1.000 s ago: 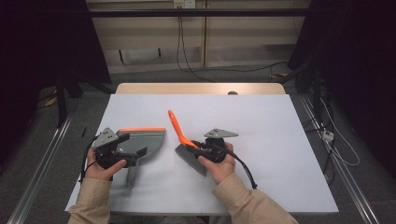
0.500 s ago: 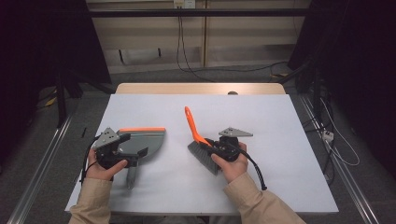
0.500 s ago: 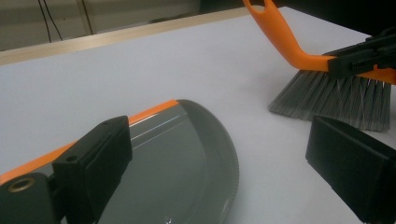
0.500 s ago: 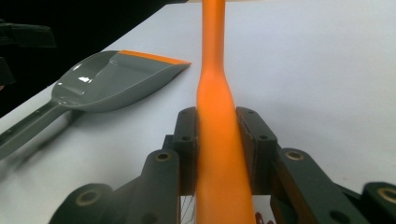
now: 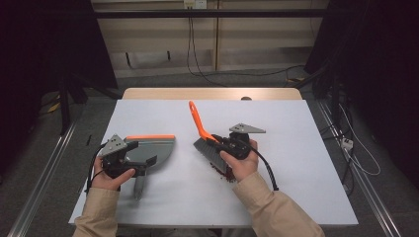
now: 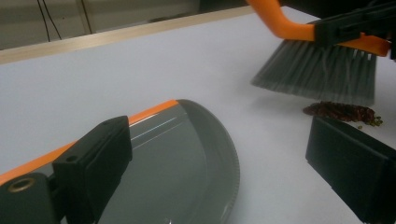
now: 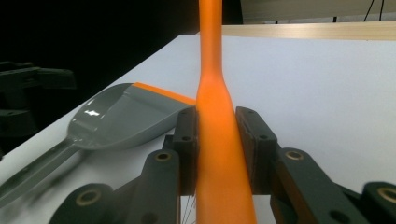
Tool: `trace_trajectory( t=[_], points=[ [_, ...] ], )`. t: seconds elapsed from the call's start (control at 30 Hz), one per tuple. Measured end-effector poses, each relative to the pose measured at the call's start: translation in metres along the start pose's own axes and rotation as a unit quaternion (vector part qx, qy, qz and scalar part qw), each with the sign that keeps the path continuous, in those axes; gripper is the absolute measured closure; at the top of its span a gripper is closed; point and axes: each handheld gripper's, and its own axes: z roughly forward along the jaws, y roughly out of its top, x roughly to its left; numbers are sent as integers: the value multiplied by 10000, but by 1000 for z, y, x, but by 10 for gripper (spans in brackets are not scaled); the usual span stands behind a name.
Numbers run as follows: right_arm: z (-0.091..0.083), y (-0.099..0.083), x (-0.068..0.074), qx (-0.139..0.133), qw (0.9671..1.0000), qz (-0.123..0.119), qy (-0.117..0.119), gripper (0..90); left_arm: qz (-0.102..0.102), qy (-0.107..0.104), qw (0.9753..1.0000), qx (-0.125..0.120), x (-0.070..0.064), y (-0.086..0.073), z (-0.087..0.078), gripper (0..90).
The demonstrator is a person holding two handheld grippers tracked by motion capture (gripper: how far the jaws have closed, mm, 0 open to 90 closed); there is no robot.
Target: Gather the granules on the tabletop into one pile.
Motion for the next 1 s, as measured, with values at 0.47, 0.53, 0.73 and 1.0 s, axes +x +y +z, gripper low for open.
trace_trajectory(
  t=[0.47, 0.53, 0.73, 1.0],
  points=[
    [65, 15, 5, 89, 9995, -261, 154, 714, -45, 10, 10000, -2, 6, -2, -1, 71],
    [73, 17, 6, 102, 9989, -412, 185, 714, -43, 8, 10000, -2, 6, -2, -1, 71],
    [78, 9, 2, 325, 9971, -680, 118, 714, -70, 33, 10000, -16, 7, -3, -3, 71],
    [58, 6, 5, 486, 9930, -1043, 251, 715, -37, 119, 9999, 95, 4, -4, -4, 71]
  ],
)
